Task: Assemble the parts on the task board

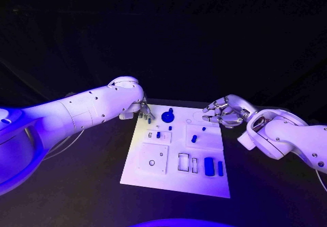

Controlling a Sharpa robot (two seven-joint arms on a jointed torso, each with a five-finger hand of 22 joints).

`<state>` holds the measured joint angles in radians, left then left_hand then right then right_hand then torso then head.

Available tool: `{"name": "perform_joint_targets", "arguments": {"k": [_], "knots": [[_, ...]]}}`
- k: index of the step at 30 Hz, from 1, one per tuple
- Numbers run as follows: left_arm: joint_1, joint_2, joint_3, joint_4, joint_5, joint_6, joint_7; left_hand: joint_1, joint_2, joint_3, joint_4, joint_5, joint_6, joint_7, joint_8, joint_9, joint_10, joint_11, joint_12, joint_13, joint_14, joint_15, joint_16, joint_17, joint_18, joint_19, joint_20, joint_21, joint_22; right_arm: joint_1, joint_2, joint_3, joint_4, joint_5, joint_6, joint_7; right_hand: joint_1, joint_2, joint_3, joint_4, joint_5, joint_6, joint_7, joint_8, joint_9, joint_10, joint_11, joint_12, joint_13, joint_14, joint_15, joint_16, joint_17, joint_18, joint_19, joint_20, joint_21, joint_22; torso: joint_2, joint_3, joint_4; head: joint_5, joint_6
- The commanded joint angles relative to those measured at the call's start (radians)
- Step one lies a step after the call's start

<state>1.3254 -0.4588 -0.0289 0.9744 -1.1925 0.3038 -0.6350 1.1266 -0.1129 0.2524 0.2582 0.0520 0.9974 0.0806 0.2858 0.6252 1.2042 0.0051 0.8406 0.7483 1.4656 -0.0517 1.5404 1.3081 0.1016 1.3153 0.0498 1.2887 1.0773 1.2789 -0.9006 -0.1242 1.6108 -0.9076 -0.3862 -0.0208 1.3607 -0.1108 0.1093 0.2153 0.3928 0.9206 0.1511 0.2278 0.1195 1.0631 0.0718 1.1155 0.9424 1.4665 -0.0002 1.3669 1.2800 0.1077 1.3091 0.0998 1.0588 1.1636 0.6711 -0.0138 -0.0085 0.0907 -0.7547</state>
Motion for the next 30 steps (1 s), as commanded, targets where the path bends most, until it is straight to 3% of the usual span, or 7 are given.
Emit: {"name": "perform_joint_targets", "arguments": {"k": [1,15,30], "knots": [[0.000,0.003,0.000,-0.001,0.020,0.009,0.013,0.015,0.006,0.004,0.004,-0.003,0.008,-0.002,0.006,-0.002,0.009,0.000,0.005,0.002,0.094,-0.004,0.004,0.225,0.000,0.006,0.000,0.006,0.005,-0.001,0.001,0.000,0.001,-0.007,0.009,0.007,-0.007,-0.001,0.000,0.005,0.003,-0.008,0.002,0.004,0.001,-0.007,-0.002,-0.005,-0.001,0.035,-0.007,-0.007,-0.002,0.005,-0.005,-0.001,-0.004,-0.001,0.000,-0.0003,-0.0003,0.000,0.000],[-0.002,0.008,0.000,-0.009,0.043,0.005,0.015,0.054,0.035,0.013,-0.010,-0.003,0.013,-0.004,0.011,-0.008,0.012,-0.003,0.009,0.003,0.094,-0.007,0.004,0.225,-0.001,0.008,-0.001,0.011,0.012,-0.001,0.002,0.000,0.001,-0.007,0.010,0.007,-0.007,-0.001,0.000,0.005,0.003,-0.008,0.002,0.004,0.001,-0.007,-0.002,-0.005,-0.001,0.035,-0.007,-0.007,-0.002,0.005,-0.005,-0.001,-0.004,-0.001,0.001,-0.0003,-0.0002,0.000,-0.002],[-0.006,0.015,0.000,-0.024,0.048,0.029,0.007,0.056,0.036,0.010,-0.010,-0.003,0.014,-0.004,0.012,-0.009,0.013,-0.003,0.011,0.004,0.094,-0.007,0.004,0.225,-0.002,0.009,-0.001,0.013,0.015,-0.001,0.003,0.000,0.001,-0.007,0.011,0.007,-0.007,0.000,0.001,0.006,0.004,-0.008,0.002,0.004,0.001,-0.007,-0.002,-0.005,-0.001,0.035,-0.007,-0.007,-0.001,0.005,-0.005,-0.001,-0.005,-0.001,0.001,-0.0002,-0.0002,-0.003,-0.007]]}}
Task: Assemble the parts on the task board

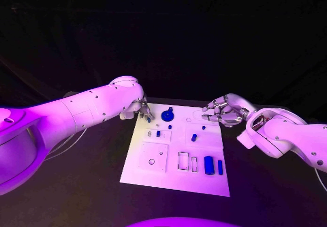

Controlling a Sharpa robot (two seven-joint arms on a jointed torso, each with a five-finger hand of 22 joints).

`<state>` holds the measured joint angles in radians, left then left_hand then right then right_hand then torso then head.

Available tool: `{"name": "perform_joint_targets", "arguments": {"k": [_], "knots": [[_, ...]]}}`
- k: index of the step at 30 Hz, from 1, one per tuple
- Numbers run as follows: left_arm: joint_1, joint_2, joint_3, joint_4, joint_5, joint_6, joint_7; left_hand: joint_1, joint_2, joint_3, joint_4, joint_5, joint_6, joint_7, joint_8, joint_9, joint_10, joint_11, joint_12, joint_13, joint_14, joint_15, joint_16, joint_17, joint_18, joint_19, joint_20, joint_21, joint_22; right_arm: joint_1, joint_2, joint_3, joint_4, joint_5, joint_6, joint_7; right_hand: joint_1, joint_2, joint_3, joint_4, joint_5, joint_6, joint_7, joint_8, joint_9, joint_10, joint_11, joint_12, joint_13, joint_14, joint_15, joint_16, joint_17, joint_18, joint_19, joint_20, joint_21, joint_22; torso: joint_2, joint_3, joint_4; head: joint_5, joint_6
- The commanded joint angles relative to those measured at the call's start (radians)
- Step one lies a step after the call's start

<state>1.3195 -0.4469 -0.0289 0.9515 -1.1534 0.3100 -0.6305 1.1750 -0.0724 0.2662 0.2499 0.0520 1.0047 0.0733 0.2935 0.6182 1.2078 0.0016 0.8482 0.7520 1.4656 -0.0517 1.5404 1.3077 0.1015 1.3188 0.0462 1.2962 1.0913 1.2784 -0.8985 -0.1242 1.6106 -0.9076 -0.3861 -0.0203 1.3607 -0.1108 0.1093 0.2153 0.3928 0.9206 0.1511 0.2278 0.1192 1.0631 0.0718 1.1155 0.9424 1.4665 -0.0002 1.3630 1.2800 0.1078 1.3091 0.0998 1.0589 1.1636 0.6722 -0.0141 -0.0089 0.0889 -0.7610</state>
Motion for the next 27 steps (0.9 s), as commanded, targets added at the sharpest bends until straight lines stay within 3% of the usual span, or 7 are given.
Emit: {"name": "perform_joint_targets", "arguments": {"k": [1,6,9,11,15,19,27], "knots": [[0.000,0.003,0.000,-0.001,0.009,0.023,0.002,0.007,-0.004,-0.004,-0.002,-0.003,0.006,0.003,0.004,-0.002,0.010,0.000,0.003,0.000,0.094,-0.007,0.004,0.225,-0.002,0.006,0.002,0.006,0.001,-0.001,0.001,0.000,0.001,-0.007,0.011,0.007,-0.007,0.000,0.001,0.006,0.004,-0.008,0.002,0.004,0.001,-0.007,-0.002,-0.005,-0.001,0.035,-0.007,-0.003,-0.001,0.005,-0.005,-0.001,-0.005,-0.001,-0.001,0.0002,0.0002,-0.001,-0.001],[0.000,0.003,0.000,-0.001,0.009,0.017,0.002,0.010,0.000,-0.003,-0.002,-0.003,0.007,0.003,0.005,-0.002,0.011,0.000,0.004,0.000,0.094,-0.007,0.004,0.225,-0.002,0.006,0.002,0.006,0.002,-0.001,0.001,0.000,0.001,-0.007,0.011,0.007,-0.007,0.000,0.001,0.006,0.004,-0.008,0.002,0.004,0.001,-0.007,-0.002,-0.005,-0.001,0.035,-0.007,-0.003,-0.001,0.005,-0.005,-0.001,-0.005,-0.001,-0.001,0.0000,0.0001,-0.001,-0.002],[0.000,0.004,0.000,-0.001,0.011,0.007,0.004,0.033,0.023,0.011,-0.012,-0.002,0.009,-0.001,0.007,-0.004,0.011,-0.003,0.004,-0.001,0.094,-0.009,0.004,0.225,-0.002,0.006,0.002,0.008,0.004,-0.001,0.001,0.000,0.001,-0.007,0.011,0.007,-0.007,0.000,0.001,0.006,0.004,-0.008,0.002,0.004,0.001,-0.007,-0.002,-0.005,-0.001,0.035,-0.007,-0.003,-0.001,0.005,-0.005,-0.001,-0.005,-0.001,-0.001,0.0001,0.0002,-0.001,-0.003],[0.000,0.004,0.000,-0.001,0.013,0.003,0.006,0.059,0.041,0.029,-0.026,-0.002,0.008,-0.004,0.007,-0.005,0.010,-0.006,0.002,-0.002,0.094,-0.012,0.004,0.225,-0.002,0.006,0.001,0.008,0.005,-0.001,0.001,0.000,0.001,-0.007,0.011,0.007,-0.007,0.000,0.001,0.006,0.004,-0.008,0.002,0.004,0.001,-0.007,-0.002,-0.005,-0.001,0.035,-0.007,-0.003,-0.001,0.005,-0.005,-0.001,-0.005,-0.001,-0.001,0.0001,0.0001,-0.001,-0.003],[-0.001,0.004,0.000,0.000,0.020,0.001,0.011,0.148,0.065,0.101,-0.093,-0.002,-0.003,-0.010,0.008,-0.006,0.004,-0.012,-0.009,-0.011,0.094,-0.019,0.004,0.225,-0.003,0.006,-0.005,0.011,0.008,-0.001,0.001,0.000,0.001,-0.007,0.011,0.008,-0.007,0.000,0.001,0.006,0.004,-0.008,0.002,0.004,0.001,-0.007,-0.002,-0.005,-0.001,0.035,-0.007,-0.003,-0.001,0.005,-0.005,-0.001,-0.005,-0.001,-0.001,0.0002,0.0001,-0.002,-0.003],[-0.001,0.004,0.000,-0.002,0.030,0.004,0.014,0.170,0.061,0.163,-0.131,-0.001,-0.011,-0.005,0.014,-0.005,0.006,-0.008,-0.020,-0.022,0.094,-0.016,0.004,0.225,-0.003,0.006,-0.005,0.013,0.012,-0.001,0.001,0.000,0.001,-0.007,0.012,0.008,-0.007,0.000,0.001,0.006,0.004,-0.008,0.002,0.004,0.001,-0.007,-0.002,-0.005,-0.001,0.035,-0.007,-0.003,-0.001,0.005,-0.005,-0.001,-0.005,-0.001,-0.001,0.0002,0.0000,-0.002,-0.004],[-0.001,-0.002,0.000,0.000,0.062,0.003,0.015,0.140,0.036,0.280,-0.183,-0.001,-0.022,0.001,0.035,0.006,0.018,-0.004,-0.030,-0.035,0.094,-0.011,0.004,0.225,-0.004,0.004,0.000,0.017,0.017,-0.001,0.000,0.000,0.000,-0.007,0.012,0.007,-0.007,0.001,0.001,0.006,0.004,-0.008,0.002,0.005,0.002,-0.005,-0.002,-0.002,0.001,0.035,-0.007,-0.003,-0.001,0.005,-0.005,-0.001,-0.005,-0.001,-0.002,0.0003,0.0002,-0.001,-0.003]]}}
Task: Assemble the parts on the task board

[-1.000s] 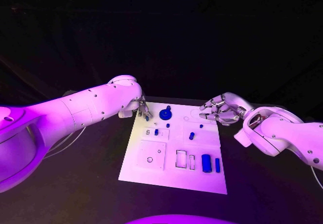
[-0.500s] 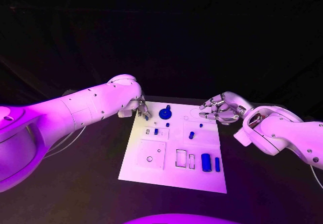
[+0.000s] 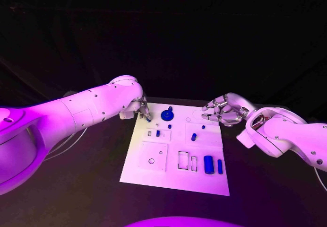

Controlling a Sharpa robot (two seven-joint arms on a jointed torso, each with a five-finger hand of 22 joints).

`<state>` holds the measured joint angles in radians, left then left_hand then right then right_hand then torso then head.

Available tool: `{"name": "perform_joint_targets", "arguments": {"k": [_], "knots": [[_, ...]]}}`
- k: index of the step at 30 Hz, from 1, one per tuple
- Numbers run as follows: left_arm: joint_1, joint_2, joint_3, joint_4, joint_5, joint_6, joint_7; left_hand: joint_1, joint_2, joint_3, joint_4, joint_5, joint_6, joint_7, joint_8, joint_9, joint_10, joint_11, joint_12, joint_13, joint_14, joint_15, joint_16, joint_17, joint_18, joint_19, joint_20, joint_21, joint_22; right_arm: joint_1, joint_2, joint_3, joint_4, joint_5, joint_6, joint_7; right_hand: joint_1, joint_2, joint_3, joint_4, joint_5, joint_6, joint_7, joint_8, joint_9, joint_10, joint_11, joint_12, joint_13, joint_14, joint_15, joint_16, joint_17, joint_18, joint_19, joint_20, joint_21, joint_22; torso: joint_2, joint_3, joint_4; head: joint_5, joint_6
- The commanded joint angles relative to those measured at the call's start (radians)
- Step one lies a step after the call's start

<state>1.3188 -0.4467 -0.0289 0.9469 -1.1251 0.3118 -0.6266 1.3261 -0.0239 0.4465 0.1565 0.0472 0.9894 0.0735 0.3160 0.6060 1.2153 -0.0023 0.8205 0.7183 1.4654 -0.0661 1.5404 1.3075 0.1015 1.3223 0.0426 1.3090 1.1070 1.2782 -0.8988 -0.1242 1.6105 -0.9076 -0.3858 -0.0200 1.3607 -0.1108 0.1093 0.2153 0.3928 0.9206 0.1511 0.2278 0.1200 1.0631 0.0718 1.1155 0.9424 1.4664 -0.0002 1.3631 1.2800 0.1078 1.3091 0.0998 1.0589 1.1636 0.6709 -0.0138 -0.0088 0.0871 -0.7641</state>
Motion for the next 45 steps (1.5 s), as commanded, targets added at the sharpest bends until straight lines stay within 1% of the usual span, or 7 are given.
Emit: {"name": "perform_joint_targets", "arguments": {"k": [1,8,16,23,30,38,45], "knots": [[0.000,-0.006,0.000,0.008,0.040,-0.001,0.011,-0.012,-0.013,0.102,-0.091,0.003,-0.007,0.001,0.013,0.018,0.011,0.000,-0.002,-0.002,0.094,0.003,0.004,0.226,-0.004,0.000,0.004,0.004,0.001,-0.001,0.000,0.000,0.001,-0.007,0.012,0.007,-0.007,0.001,0.001,0.006,0.004,-0.008,0.002,0.005,0.001,-0.005,-0.002,-0.002,0.001,0.035,-0.007,-0.003,-0.001,0.005,-0.005,-0.001,-0.005,-0.001,-0.001,0.0003,0.0003,0.001,0.000],[0.001,-0.048,0.001,0.063,0.104,-0.027,0.002,-0.044,-0.026,0.133,-0.102,0.003,-0.005,-0.001,0.025,0.023,0.025,-0.002,0.010,0.007,0.094,0.003,0.005,0.226,-0.005,0.003,0.005,0.008,0.008,-0.001,-0.002,0.000,0.000,-0.007,0.012,0.006,-0.007,0.001,0.001,0.006,0.004,-0.008,0.002,0.005,0.001,-0.005,-0.002,-0.002,0.001,0.035,-0.007,-0.003,-0.001,0.005,-0.005,-0.001,-0.005,-0.001,-0.001,0.0003,0.0017,0.000,0.002],[0.003,-0.137,0.005,0.196,0.159,-0.082,-0.016,-0.078,-0.040,0.146,-0.104,0.003,0.005,-0.008,0.037,0.027,0.048,-0.008,0.039,0.033,0.095,-0.001,0.006,0.228,-0.007,0.012,0.002,0.018,0.023,-0.001,-0.004,0.000,0.000,-0.007,0.012,0.005,-0.007,0.001,0.001,0.006,0.004,-0.008,0.002,0.005,0.001,-0.005,-0.002,-0.002,0.001,0.035,-0.007,-0.003,-0.001,0.005,-0.005,-0.001,-0.005,-0.001,-0.005,0.0023,0.0070,0.003,-0.001],[0.001,-0.198,0.005,0.292,0.163,-0.134,-0.017,-0.099,-0.054,0.152,-0.107,0.003,0.016,-0.016,0.046,0.030,0.062,-0.014,0.056,0.048,0.095,-0.006,0.006,0.228,-0.009,0.018,-0.002,0.024,0.032,-0.002,-0.005,0.000,0.000,-0.006,0.012,0.005,-0.007,0.001,0.001,0.006,0.004,-0.008,0.002,0.005,0.001,-0.005,-0.002,-0.002,0.001,0.035,-0.007,-0.003,-0.001,0.005,-0.005,-0.001,-0.005,-0.001,-0.005,0.0024,0.0060,0.006,-0.007],[-0.025,-0.244,0.005,0.366,0.132,-0.183,-0.013,-0.120,-0.064,0.157,-0.104,0.003,0.025,-0.022,0.054,0.033,0.070,-0.018,0.063,0.055,0.095,-0.010,0.006,0.228,-0.010,0.020,-0.005,0.026,0.036,-0.004,-0.005,0.000,0.000,-0.006,0.013,0.005,-0.007,0.001,0.001,0.006,0.004,-0.008,0.002,0.005,0.001,-0.005,-0.002,-0.002,0.001,0.035,-0.007,-0.003,-0.001,0.005,-0.005,-0.001,-0.005,-0.001,-0.005,0.0018,0.0070,0.009,-0.010],[-0.058,-0.255,0.006,0.393,0.074,-0.219,-0.004,-0.133,-0.073,0.158,-0.102,0.003,0.030,-0.025,0.059,0.035,0.073,-0.021,0.067,0.057,0.095,-0.013,0.006,0.228,-0.009,0.020,-0.008,0.026,0.035,-0.007,-0.004,0.000,0.000,-0.006,0.013,0.006,-0.008,0.001,0.001,0.007,0.005,-0.007,0.002,0.006,0.001,-0.006,-0.002,-0.003,0.000,0.034,-0.007,-0.005,-0.003,0.006,-0.006,-0.001,-0.007,-0.002,-0.005,0.0016,0.0052,0.012,-0.015],[-0.074,-0.256,0.006,0.402,0.045,-0.229,-0.003,-0.141,-0.077,0.159,-0.100,0.003,0.033,-0.027,0.062,0.036,0.075,-0.023,0.067,0.058,0.095,-0.014,0.006,0.228,-0.009,0.020,-0.009,0.025,0.034,-0.009,-0.005,0.000,0.000,-0.006,0.013,0.006,-0.008,0.001,0.001,0.007,0.005,-0.007,0.002,0.006,0.001,-0.006,-0.002,-0.003,0.000,0.034,-0.007,-0.005,-0.003,0.006,-0.006,-0.001,-0.007,-0.002,-0.005,0.0022,0.0052,0.012,-0.018]]}}
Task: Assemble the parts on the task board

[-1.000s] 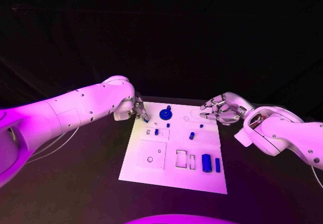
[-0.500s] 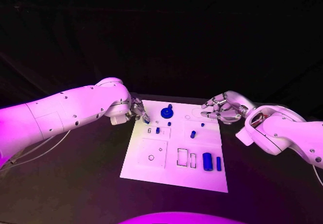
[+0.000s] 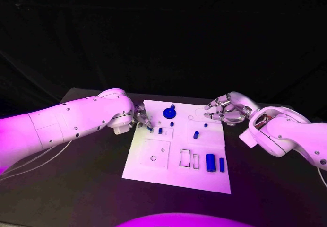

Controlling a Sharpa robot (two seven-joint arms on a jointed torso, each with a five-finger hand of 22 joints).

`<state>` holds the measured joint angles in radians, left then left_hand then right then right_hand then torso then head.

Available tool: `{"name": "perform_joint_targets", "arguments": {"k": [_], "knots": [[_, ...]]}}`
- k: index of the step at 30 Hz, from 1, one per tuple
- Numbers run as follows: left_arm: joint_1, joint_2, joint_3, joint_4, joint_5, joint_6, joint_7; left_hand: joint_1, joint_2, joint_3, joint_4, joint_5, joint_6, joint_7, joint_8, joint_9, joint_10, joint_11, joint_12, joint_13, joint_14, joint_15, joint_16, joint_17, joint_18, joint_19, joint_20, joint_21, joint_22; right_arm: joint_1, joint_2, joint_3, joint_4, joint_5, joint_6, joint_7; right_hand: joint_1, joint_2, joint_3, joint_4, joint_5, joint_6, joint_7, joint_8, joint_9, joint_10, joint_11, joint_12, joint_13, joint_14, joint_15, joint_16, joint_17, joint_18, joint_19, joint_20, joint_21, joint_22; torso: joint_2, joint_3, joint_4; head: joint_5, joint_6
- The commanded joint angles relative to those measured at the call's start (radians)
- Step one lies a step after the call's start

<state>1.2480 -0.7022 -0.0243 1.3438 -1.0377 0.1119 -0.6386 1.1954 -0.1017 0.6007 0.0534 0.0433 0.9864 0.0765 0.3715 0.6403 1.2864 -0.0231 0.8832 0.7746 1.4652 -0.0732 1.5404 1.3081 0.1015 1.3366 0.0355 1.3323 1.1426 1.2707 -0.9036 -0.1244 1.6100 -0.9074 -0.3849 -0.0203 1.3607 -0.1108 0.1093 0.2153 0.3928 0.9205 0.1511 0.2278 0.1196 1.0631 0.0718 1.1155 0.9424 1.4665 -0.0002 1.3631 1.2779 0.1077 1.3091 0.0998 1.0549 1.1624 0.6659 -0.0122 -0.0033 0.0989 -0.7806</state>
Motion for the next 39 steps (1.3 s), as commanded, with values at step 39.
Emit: {"name": "perform_joint_targets", "arguments": {"k": [39], "knots": [[-0.010,0.008,0.001,0.018,-0.051,0.038,-0.018,-0.056,-0.019,0.001,0.024,0.007,0.052,-0.038,0.022,0.007,0.011,-0.008,0.009,0.004,0.095,-0.012,0.006,0.227,-0.010,0.007,-0.007,0.003,0.001,-0.004,0.002,0.000,-0.002,-0.005,0.014,0.009,-0.008,0.001,0.001,0.007,0.005,-0.007,0.002,0.006,0.002,-0.006,-0.002,-0.003,0.000,0.034,-0.007,-0.005,-0.001,0.006,-0.006,-0.001,-0.004,-0.001,0.000,0.0020,-0.0008,-0.001,-0.004]]}}
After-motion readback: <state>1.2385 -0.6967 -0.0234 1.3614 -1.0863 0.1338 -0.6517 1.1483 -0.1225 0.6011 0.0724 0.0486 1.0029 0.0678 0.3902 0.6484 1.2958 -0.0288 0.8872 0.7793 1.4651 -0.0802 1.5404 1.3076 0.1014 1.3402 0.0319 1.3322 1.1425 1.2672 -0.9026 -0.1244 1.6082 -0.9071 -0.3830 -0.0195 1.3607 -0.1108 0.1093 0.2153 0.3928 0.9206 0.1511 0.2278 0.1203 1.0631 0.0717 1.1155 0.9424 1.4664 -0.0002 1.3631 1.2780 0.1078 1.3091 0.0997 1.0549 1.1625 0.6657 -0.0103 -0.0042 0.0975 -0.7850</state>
